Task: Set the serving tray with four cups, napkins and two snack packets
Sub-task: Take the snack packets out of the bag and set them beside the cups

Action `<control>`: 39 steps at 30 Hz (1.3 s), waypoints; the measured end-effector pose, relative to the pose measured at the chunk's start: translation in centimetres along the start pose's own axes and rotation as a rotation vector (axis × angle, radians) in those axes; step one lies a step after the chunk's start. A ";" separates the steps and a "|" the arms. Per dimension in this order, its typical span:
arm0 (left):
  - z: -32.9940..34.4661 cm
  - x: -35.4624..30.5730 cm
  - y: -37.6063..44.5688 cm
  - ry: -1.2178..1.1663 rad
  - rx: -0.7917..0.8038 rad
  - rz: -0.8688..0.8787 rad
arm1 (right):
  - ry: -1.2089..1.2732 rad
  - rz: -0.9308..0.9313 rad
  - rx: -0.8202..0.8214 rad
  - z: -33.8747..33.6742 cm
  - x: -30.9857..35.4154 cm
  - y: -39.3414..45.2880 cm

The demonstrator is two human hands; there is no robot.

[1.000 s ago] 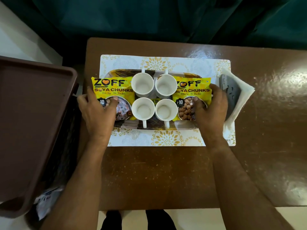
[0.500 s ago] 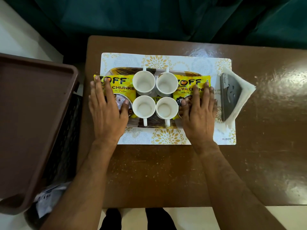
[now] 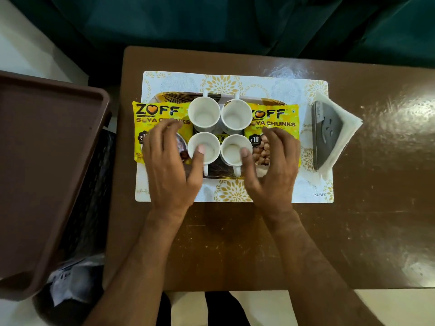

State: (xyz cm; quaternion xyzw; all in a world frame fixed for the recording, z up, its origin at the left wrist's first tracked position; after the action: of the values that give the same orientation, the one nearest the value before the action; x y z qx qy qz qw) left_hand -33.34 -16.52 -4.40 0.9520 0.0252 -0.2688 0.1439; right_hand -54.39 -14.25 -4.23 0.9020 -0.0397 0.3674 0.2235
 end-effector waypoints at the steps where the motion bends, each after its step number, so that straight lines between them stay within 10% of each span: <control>1: 0.4 -0.7 -0.4 0.002 0.041 0.026 | 0.004 -0.004 0.050 0.4 0.3 -0.3; 39: 1.5 2.3 -2.7 0.247 0.181 0.017 | -0.436 0.129 0.287 1.3 -3.9 -3.4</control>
State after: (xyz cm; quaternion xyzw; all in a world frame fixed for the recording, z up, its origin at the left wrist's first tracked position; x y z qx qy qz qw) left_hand -32.43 -14.38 -7.51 0.9871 0.0105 -0.1496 0.0555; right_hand -55.57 -12.08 -8.98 0.9778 -0.0918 0.1799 0.0556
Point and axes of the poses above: each hand's wrist, its own y-axis towards the middle knuckle, its own z-axis out of the palm, x = y × z, the point moved 6 cm from there along y, towards the middle knuckle, and after that the axes turned 8 degrees about y, right-handed, at the moved point
